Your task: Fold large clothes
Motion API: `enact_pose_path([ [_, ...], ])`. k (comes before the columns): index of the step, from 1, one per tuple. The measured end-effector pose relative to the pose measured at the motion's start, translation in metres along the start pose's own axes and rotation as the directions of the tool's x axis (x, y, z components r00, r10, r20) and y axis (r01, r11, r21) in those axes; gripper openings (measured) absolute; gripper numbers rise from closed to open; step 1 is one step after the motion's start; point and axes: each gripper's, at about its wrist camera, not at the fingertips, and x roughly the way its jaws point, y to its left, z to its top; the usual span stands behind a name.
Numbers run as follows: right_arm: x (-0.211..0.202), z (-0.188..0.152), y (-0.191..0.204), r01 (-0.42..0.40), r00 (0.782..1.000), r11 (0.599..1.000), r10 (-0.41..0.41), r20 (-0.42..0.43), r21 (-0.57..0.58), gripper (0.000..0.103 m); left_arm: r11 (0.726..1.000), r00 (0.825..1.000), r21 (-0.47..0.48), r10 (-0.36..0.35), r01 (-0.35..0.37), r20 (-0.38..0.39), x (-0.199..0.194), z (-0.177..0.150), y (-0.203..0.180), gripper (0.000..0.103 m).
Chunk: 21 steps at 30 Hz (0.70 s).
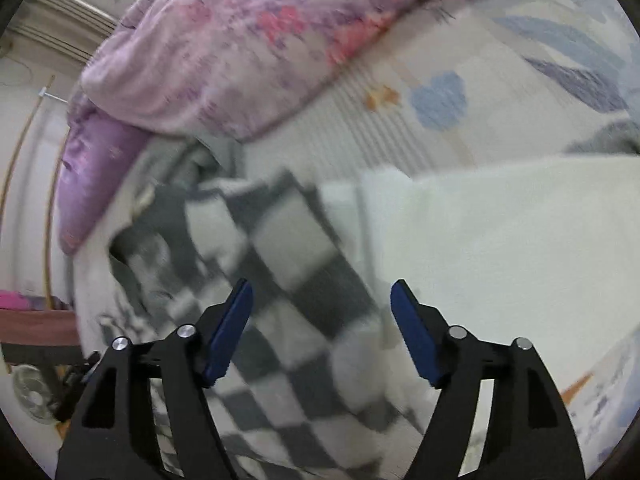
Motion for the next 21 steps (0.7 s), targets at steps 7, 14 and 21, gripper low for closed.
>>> enact_pose_path([
  [7,0.042,0.053,0.018,0.051,0.997,0.998,-0.049,-0.062,0.036,0.069,0.99,0.989,0.088,0.12,-0.113,-0.088,0.047,0.065,-0.011,0.085],
  [14,0.083,0.056,0.023,0.142,0.974,0.989,-0.145,-0.175,-0.026,0.059,0.975,0.96,0.125,0.204,-0.182,-0.191,0.085,0.085,-0.011,0.074],
  [21,0.061,0.043,0.029,0.141,0.981,0.983,-0.154,-0.118,-0.113,0.019,0.95,0.97,0.246,0.222,-0.192,-0.1,0.06,0.075,-0.044,0.025],
])
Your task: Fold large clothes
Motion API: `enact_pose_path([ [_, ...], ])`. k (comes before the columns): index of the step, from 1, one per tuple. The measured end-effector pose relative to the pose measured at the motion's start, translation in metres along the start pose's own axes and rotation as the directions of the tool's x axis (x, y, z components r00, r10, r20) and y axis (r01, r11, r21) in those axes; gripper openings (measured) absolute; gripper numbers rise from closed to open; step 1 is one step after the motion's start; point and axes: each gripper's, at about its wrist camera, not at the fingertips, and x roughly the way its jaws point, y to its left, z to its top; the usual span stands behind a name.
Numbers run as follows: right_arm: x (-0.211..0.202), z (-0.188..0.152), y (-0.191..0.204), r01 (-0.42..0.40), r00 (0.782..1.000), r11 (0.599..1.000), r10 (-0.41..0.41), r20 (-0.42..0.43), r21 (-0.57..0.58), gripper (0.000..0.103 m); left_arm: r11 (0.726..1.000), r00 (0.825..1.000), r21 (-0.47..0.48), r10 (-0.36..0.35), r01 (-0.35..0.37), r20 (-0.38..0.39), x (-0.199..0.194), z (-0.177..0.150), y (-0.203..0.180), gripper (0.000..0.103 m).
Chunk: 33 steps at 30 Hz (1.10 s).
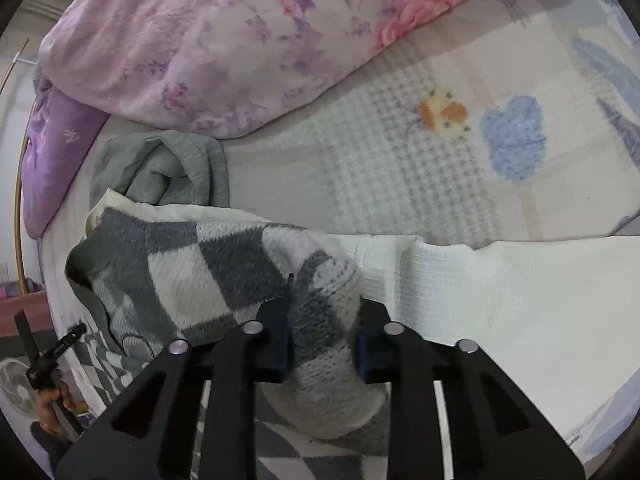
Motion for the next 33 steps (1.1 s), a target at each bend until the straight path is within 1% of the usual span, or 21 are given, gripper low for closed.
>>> enact_pose_path([
  [4,-0.036,-0.016,0.009,-0.003,0.996,0.998,0.008,0.085,-0.063,0.018,0.999,0.995,0.001,-0.034,0.034,0.092,-0.045,-0.013,0.0,0.022],
  [8,-0.082,-0.047,0.01,-0.073,0.981,0.992,0.09,0.174,-0.102,0.018,0.997,0.981,0.001,-0.077,0.078,0.176,-0.097,-0.045,0.004,0.021],
  [9,-0.089,-0.053,0.01,-0.083,0.978,0.99,0.104,0.183,-0.114,0.017,0.997,0.978,0.003,-0.077,0.078,0.194,-0.113,-0.057,0.005,0.021],
  [11,-0.114,-0.078,0.011,-0.12,0.966,0.982,0.15,0.211,-0.147,0.017,0.998,0.971,0.001,-0.068,0.069,0.228,-0.137,-0.087,0.005,0.02],
  [13,-0.134,-0.099,0.009,-0.135,0.959,0.974,0.174,0.225,-0.18,0.017,0.996,0.964,-0.029,-0.078,0.088,0.255,-0.161,-0.117,0.008,0.02],
  [14,-0.145,-0.112,0.007,-0.151,0.954,0.97,0.194,0.228,-0.191,0.017,0.994,0.963,-0.041,-0.084,0.098,0.257,-0.166,-0.126,0.013,0.019],
  [15,-0.156,-0.122,0.004,-0.165,0.95,0.966,0.21,0.23,-0.198,0.017,0.993,0.961,-0.054,-0.086,0.104,0.262,-0.176,-0.143,0.015,0.019],
  [16,-0.162,-0.13,0.005,-0.169,0.948,0.964,0.216,0.232,-0.205,0.017,0.993,0.96,-0.068,-0.075,0.097,0.27,-0.185,-0.163,0.018,0.018],
  [17,-0.174,-0.147,-0.001,-0.173,0.946,0.961,0.223,0.233,-0.216,0.017,0.994,0.96,-0.076,-0.058,0.082,0.274,-0.192,-0.178,0.021,0.005],
  [18,-0.183,-0.159,-0.005,-0.174,0.946,0.96,0.225,0.233,-0.219,0.017,0.995,0.961,-0.095,-0.014,0.042,0.278,-0.2,-0.2,0.026,0.006],
  [19,-0.191,-0.176,-0.01,-0.183,0.946,0.957,0.233,0.224,-0.226,0.017,0.989,0.959,-0.117,-0.052,0.088,0.28,-0.206,-0.222,0.034,0.006],
  [20,-0.195,-0.192,-0.014,-0.195,0.948,0.952,0.245,0.206,-0.235,0.017,0.984,0.956,-0.126,-0.087,0.126,0.279,-0.208,-0.238,0.038,0.006],
  [21,-0.198,-0.207,-0.015,-0.196,0.949,0.951,0.246,0.199,-0.239,0.017,0.983,0.956,-0.126,-0.097,0.136,0.275,-0.21,-0.255,0.041,0.006],
  [23,-0.203,-0.243,-0.019,-0.173,0.958,0.95,0.224,0.18,-0.26,0.017,0.982,0.967,-0.135,-0.097,0.132,0.237,-0.205,-0.288,0.043,0.005],
  [24,-0.203,-0.266,-0.023,-0.156,0.963,0.955,0.204,0.178,-0.251,0.017,0.976,0.97,-0.158,-0.115,0.15,0.215,-0.199,-0.304,0.046,0.005],
  [25,-0.201,-0.28,-0.028,-0.164,0.964,0.958,0.206,0.169,-0.233,0.017,0.966,0.965,-0.178,-0.147,0.187,0.216,-0.195,-0.318,0.049,0.005],
  [26,-0.195,-0.301,-0.033,-0.177,0.966,0.96,0.212,0.15,-0.215,0.016,0.961,0.963,-0.189,-0.16,0.202,0.217,-0.191,-0.329,0.051,0.005],
  [27,-0.191,-0.315,-0.036,-0.167,0.969,0.963,0.2,0.146,-0.21,0.016,0.959,0.964,-0.194,-0.168,0.208,0.204,-0.186,-0.339,0.052,0.005],
  [30,-0.168,-0.357,-0.044,-0.141,0.983,0.975,0.159,0.094,-0.173,0.016,0.963,0.975,-0.187,-0.169,0.195,0.145,-0.168,-0.362,0.054,0.005],
  [31,-0.161,-0.368,-0.048,-0.134,0.985,0.977,0.149,0.087,-0.164,0.017,0.951,0.97,-0.21,-0.203,0.227,0.133,-0.16,-0.37,0.059,0.005],
  [33,-0.14,-0.388,-0.054,-0.111,0.992,0.984,0.117,0.038,-0.137,0.019,0.926,0.96,-0.258,-0.25,0.274,0.123,-0.148,-0.382,0.071,0.017],
])
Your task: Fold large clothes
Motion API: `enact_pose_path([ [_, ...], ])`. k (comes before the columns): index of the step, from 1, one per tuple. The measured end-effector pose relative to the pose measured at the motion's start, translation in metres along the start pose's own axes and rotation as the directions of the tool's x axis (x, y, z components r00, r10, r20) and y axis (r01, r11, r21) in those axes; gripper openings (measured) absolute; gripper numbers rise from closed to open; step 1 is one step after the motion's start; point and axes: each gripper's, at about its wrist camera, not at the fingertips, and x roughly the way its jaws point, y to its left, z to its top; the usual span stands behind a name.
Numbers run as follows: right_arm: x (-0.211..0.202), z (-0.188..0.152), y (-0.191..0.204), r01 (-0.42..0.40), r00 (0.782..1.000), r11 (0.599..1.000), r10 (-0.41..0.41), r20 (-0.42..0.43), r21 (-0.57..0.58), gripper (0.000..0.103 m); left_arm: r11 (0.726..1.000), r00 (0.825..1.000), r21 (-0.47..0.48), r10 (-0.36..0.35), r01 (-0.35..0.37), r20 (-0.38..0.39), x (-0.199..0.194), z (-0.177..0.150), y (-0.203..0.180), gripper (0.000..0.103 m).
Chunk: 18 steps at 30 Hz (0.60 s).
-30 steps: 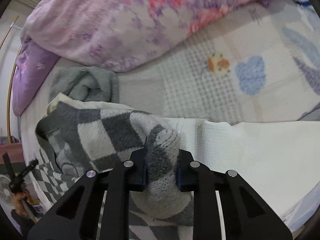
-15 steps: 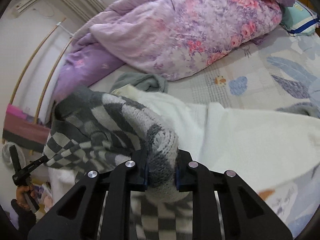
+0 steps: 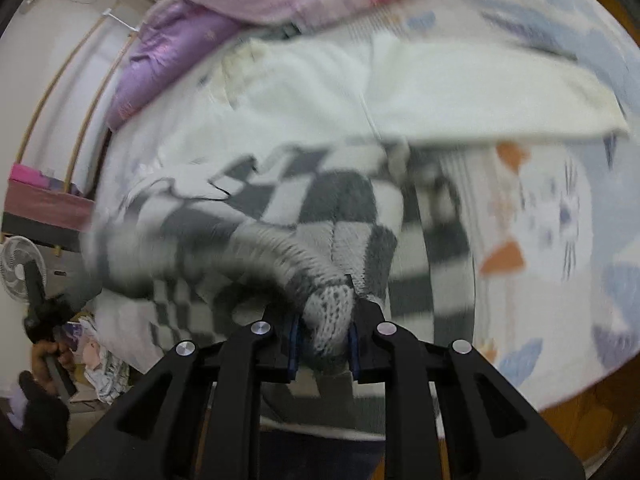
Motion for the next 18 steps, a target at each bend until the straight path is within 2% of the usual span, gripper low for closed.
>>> enact_pose_path([
  [1,0.011,-0.01,-0.003,0.021,0.999,1.0,-0.021,-0.024,0.014,0.022,0.999,1.0,-0.039,-0.022,0.022,-0.001,0.003,-0.004,0.01,0.035],
  [2,0.019,-0.02,-0.004,0.043,0.998,0.999,-0.042,-0.038,0.019,0.022,0.997,0.999,-0.072,-0.034,0.035,0.011,0.005,-0.008,0.018,0.06],
  [4,0.024,-0.034,-0.001,0.071,0.997,0.997,-0.07,-0.03,0.025,0.025,0.986,0.996,-0.144,-0.075,0.08,0.039,0.008,-0.011,0.034,0.067],
  [5,0.021,-0.042,0.001,0.073,0.997,0.996,-0.073,-0.008,0.045,0.03,0.975,0.995,-0.199,-0.096,0.102,0.038,0.013,-0.011,0.044,0.073],
  [6,0.019,-0.045,0.002,0.063,0.998,0.996,-0.063,0.003,0.067,0.034,0.964,0.994,-0.243,-0.105,0.11,0.035,0.018,-0.01,0.052,0.074],
  [8,0.014,-0.056,-0.001,0.088,0.996,0.989,-0.089,0.005,0.117,0.063,0.95,0.992,-0.287,-0.123,0.127,0.031,0.029,-0.001,0.061,0.077],
  [9,0.013,-0.059,-0.007,0.081,0.996,0.987,-0.083,0.013,0.141,0.068,0.949,0.994,-0.294,-0.108,0.112,0.03,0.037,0.005,0.064,0.077],
  [11,0.006,-0.069,-0.018,0.027,0.999,0.979,-0.034,0.031,0.202,0.069,0.949,0.994,-0.293,-0.109,0.113,0.028,0.052,0.016,0.066,0.077],
  [13,0.001,-0.079,-0.035,-0.013,0.999,0.954,0.0,0.044,0.3,0.071,0.944,0.994,-0.312,-0.103,0.105,0.024,0.066,0.032,0.065,0.077],
  [15,0.001,-0.091,-0.057,-0.171,0.985,0.865,0.139,0.103,0.472,0.071,0.945,0.993,-0.306,-0.113,0.119,0.039,0.074,0.045,0.062,0.077],
  [17,0.003,-0.102,-0.071,-0.331,0.944,0.72,0.252,0.216,0.609,0.071,0.95,0.993,-0.287,-0.11,0.119,0.048,0.081,0.057,0.054,0.077],
  [18,0.005,-0.104,-0.073,-0.373,0.928,0.676,0.278,0.248,0.635,0.072,0.948,0.991,-0.289,-0.125,0.133,0.045,0.085,0.062,0.05,0.077],
])
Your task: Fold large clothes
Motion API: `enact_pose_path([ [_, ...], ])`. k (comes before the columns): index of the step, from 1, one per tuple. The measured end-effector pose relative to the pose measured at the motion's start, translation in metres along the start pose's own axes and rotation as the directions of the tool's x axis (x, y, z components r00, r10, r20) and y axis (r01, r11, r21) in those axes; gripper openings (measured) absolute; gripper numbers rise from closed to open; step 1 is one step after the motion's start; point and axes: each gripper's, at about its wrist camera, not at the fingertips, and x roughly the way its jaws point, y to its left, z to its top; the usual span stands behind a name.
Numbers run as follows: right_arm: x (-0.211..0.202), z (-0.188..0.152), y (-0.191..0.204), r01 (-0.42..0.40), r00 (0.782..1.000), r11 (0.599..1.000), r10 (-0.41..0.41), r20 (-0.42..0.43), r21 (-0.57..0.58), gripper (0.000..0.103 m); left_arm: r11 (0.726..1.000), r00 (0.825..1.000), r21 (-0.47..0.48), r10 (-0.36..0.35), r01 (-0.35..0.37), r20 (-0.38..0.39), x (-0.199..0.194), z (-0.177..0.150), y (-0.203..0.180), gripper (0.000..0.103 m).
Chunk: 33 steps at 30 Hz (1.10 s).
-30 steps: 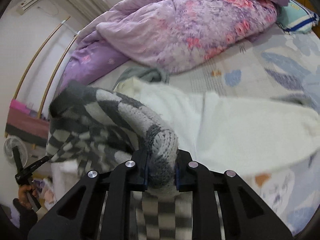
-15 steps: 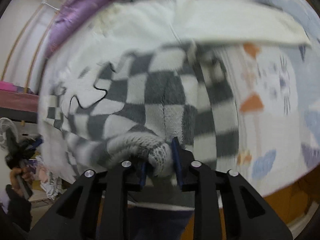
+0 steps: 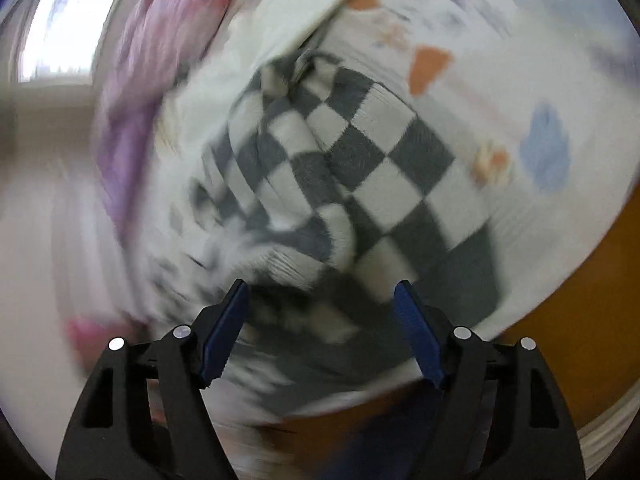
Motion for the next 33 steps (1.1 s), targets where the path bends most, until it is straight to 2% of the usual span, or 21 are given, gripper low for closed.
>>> enact_pose_path([
  [2,0.013,0.002,-0.003,-0.103,0.995,0.99,0.103,0.003,0.098,0.073,1.0,1.0,-0.008,-0.008,0.008,-0.014,0.009,0.005,-0.009,0.077],
  [4,0.025,0.006,-0.003,-0.157,0.987,0.971,0.161,-0.007,0.179,0.076,0.999,0.998,0.012,0.041,-0.041,-0.036,0.02,0.008,-0.017,0.072],
  [5,0.03,0.005,-0.003,-0.166,0.985,0.963,0.172,-0.007,0.212,0.078,0.997,0.997,0.025,0.069,-0.068,-0.035,0.022,0.009,-0.02,0.053],
  [6,0.038,0.005,-0.005,-0.163,0.985,0.953,0.17,-0.006,0.257,0.078,0.994,0.994,0.032,0.102,-0.1,-0.039,0.024,0.01,-0.021,0.038],
  [7,0.044,0.007,-0.006,-0.153,0.986,0.948,0.163,-0.013,0.279,0.078,0.996,0.994,0.02,0.087,-0.086,-0.062,0.024,0.009,-0.018,0.012],
  [9,0.051,0.01,-0.007,-0.099,0.993,0.942,0.113,-0.026,0.321,0.078,0.999,0.997,0.012,0.046,-0.046,-0.061,0.017,0.007,-0.014,0.012],
  [11,0.056,0.01,-0.009,-0.101,0.991,0.918,0.127,-0.044,0.383,0.077,0.998,0.998,0.062,0.032,-0.029,-0.05,0.003,0.002,-0.018,0.012],
  [12,0.057,0.011,-0.007,-0.102,0.99,0.919,0.132,-0.051,0.382,0.075,0.996,0.999,0.088,0.023,-0.019,-0.045,-0.007,-0.002,-0.021,0.012],
  [13,0.058,0.014,-0.003,-0.077,0.993,0.937,0.103,-0.061,0.34,0.055,0.995,0.999,0.104,0.017,-0.012,-0.043,-0.016,-0.006,-0.023,0.012],
  [14,0.057,0.018,0.003,-0.015,0.997,0.962,0.036,-0.071,0.273,0.021,0.994,0.999,0.108,0.01,-0.005,-0.045,-0.022,-0.009,-0.023,0.012],
  [15,0.055,0.022,0.005,0.002,0.997,0.969,0.016,-0.073,0.247,0.015,0.995,0.999,0.104,0.001,0.004,-0.05,-0.03,-0.012,-0.022,0.012],
  [17,0.046,0.027,0.008,0.008,0.999,0.976,0.002,-0.047,0.217,0.013,0.996,0.997,0.079,-0.039,0.044,-0.062,-0.048,-0.021,-0.015,0.012],
  [20,0.019,0.038,0.028,0.059,0.998,0.997,-0.057,-0.029,0.059,0.012,0.995,0.993,0.083,-0.044,0.054,-0.11,-0.067,-0.041,-0.009,0.011],
  [23,-0.001,0.043,0.03,0.096,0.995,0.995,-0.097,-0.022,-0.021,0.012,0.993,0.987,0.11,-0.015,0.033,-0.16,-0.082,-0.071,0.006,0.012],
  [25,-0.01,0.047,0.02,0.159,0.987,0.986,-0.16,-0.021,-0.051,0.012,0.995,0.98,0.102,0.007,0.013,-0.198,-0.079,-0.092,0.018,0.011],
  [27,-0.009,0.048,0.006,0.236,0.971,0.967,-0.237,-0.001,-0.101,0.012,0.997,0.966,0.07,0.046,-0.029,-0.256,-0.067,-0.118,0.041,0.012],
  [29,0.004,0.048,-0.014,0.335,0.941,0.932,-0.338,-0.001,-0.139,0.012,0.998,0.952,0.013,0.067,-0.066,-0.297,-0.047,-0.14,0.067,0.012],
  [33,0.031,0.044,-0.044,0.424,0.903,0.892,-0.429,0.004,-0.156,0.013,0.992,0.94,-0.021,0.111,-0.125,-0.324,-0.008,-0.154,0.087,0.013],
])
